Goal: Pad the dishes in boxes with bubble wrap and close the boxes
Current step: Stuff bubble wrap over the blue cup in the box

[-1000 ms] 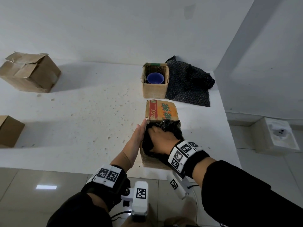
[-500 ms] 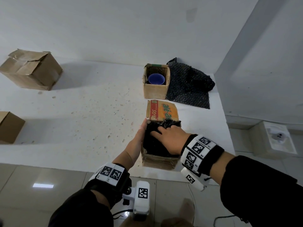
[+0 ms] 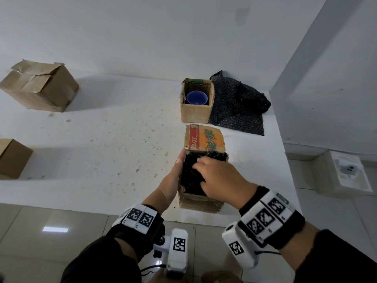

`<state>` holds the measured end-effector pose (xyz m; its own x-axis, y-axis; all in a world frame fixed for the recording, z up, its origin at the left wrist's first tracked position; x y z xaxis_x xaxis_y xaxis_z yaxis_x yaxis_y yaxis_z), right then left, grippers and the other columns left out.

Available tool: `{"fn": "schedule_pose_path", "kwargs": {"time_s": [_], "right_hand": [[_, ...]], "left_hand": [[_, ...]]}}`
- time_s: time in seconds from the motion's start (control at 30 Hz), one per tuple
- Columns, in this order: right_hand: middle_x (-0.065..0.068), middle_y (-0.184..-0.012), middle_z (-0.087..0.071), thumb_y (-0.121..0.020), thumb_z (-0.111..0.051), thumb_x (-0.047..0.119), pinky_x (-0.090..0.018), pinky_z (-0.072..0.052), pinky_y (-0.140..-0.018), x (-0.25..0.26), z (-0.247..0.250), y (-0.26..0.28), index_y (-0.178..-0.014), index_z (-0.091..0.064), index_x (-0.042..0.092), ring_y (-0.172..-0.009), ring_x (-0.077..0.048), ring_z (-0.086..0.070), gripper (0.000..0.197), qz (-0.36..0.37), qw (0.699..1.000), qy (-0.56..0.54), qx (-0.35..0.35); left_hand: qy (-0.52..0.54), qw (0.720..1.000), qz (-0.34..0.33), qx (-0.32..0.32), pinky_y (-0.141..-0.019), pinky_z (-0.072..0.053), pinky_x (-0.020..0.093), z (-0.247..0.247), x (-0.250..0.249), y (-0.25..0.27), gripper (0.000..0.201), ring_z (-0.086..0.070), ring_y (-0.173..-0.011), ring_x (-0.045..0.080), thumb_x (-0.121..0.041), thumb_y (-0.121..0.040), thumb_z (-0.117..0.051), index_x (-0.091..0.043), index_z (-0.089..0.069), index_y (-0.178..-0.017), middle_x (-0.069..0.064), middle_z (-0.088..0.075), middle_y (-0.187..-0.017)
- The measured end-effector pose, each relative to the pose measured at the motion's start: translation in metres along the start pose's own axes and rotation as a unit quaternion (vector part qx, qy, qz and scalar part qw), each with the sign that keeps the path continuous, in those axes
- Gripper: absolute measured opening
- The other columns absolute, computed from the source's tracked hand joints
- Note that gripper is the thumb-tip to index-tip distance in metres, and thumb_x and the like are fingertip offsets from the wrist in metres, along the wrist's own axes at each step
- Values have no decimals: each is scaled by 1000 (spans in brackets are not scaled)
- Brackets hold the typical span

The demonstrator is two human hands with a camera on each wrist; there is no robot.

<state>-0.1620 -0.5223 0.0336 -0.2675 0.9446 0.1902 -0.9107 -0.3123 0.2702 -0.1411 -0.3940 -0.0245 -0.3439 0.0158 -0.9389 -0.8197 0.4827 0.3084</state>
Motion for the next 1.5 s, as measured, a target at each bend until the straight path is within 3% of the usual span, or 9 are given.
{"fn": "schedule_pose_path", "kwargs": {"time_s": [0.13,0.37,0.5,0.73,0.87,1.03,1.2,1.4,1.5], "right_hand": [[-20,-156,14,-97,-41,38,-40,3,-117,2,-18,11,-150,-6,7,-144,-32,13,71,-69,996,38,47],[-22,-152,23,-100,-23,43,-42,9,-117,-6,-36,-3,-148,16,15,-142,-33,19,67,-123,975,33,184],[-24,-153,17,-96,-36,47,-43,-2,-118,-7,-36,-20,-148,18,19,-143,-38,10,79,-133,963,12,233],[-19,-128,-34,-84,-61,45,-43,-42,-88,0,-25,-27,-140,-22,20,-113,-37,-42,73,-108,988,-6,114],[-18,-126,-31,-81,-64,42,-42,-44,-83,5,-29,-30,-138,-23,25,-109,-37,-40,72,-111,991,-4,79],[-14,-132,-30,-78,-54,63,-44,-29,-99,-8,-39,-35,-141,-17,32,-119,-33,-31,80,-102,989,51,95],[-11,-134,-37,-81,-62,51,-42,-37,-100,-17,-18,-35,-142,-25,33,-121,-32,-40,74,-78,984,-33,158],[-2,-103,-59,-84,-62,17,-28,-45,-72,-65,28,-28,-110,-56,19,-91,-19,-58,27,-154,947,-203,-198],[-6,-115,-51,-86,-63,21,-26,-39,-75,-81,9,-29,-134,-36,19,-100,-24,-57,56,-256,906,-294,-164]], "left_hand": [[2,1000,-7,0,-81,-36,-4,-1,1,0,43,-38,-103,-32,-29,-104,-11,-34,-15,-147,-26,-35,-133],[-1,1000,-11,-16,-90,-32,-3,1,7,-3,38,-33,-112,-28,-29,-104,-11,-40,-14,-140,-30,-30,-135],[-5,999,-25,-26,-110,-22,14,4,10,-3,39,-24,-135,-6,-31,-104,-12,-39,-16,-142,-19,-22,-150],[-5,1000,-25,-17,-93,-30,-3,3,7,-3,45,-25,-132,-6,-31,-104,-14,-30,-16,-149,-19,-25,-146],[6,1000,-14,-16,-88,-34,-4,3,7,-3,44,-27,-130,-5,-32,-104,-16,-33,-17,-147,-21,-28,-140],[15,999,-16,-27,-111,-22,17,4,9,-4,44,-20,-138,-2,-33,-104,-16,-35,-16,-147,-19,-22,-148],[-4,1000,-12,-19,-97,-30,4,5,10,-5,46,-24,-135,-2,-34,-103,-15,-32,-14,-150,-19,-24,-147],[-16,1000,-11,-13,-100,-27,8,4,6,-3,45,-26,-134,-3,-36,-103,-13,-35,-14,-148,-20,-25,-148],[-22,1000,-6,-8,-89,-33,1,0,2,-1,46,-31,-128,-6,-38,-103,-11,-39,-14,-148,-21,-27,-146]]}}
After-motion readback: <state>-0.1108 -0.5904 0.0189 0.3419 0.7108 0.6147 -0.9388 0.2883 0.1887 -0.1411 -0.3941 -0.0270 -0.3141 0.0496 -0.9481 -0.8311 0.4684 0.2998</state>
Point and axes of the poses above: each hand's wrist, its own y-axis away from the middle knuckle, its own z-axis out of the back of the hand, x = y × z, the point moved 2 cm from there along -y, towards the middle knuckle
